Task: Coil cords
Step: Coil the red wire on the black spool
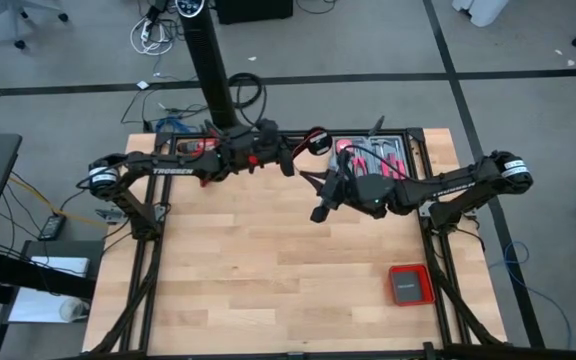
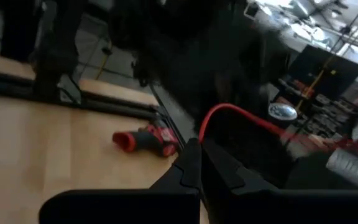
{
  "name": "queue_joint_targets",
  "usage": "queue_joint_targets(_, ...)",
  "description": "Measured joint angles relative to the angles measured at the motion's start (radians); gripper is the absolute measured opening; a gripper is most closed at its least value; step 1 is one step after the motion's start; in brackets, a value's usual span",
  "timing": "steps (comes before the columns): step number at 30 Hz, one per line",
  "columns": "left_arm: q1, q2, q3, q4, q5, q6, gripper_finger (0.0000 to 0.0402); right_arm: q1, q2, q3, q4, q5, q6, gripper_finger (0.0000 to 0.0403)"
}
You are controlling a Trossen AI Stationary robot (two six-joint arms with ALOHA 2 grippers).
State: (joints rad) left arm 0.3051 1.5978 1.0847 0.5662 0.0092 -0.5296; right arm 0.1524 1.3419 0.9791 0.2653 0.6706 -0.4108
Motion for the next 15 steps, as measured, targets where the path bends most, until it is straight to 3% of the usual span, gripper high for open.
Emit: queue_joint_targets(15, 0.042, 0.000, 0.000, 0.073, 0.153, -0.085, 0.0001, 0.028, 0.000, 0.000, -0.167, 0.130, -0.007, 0.0000)
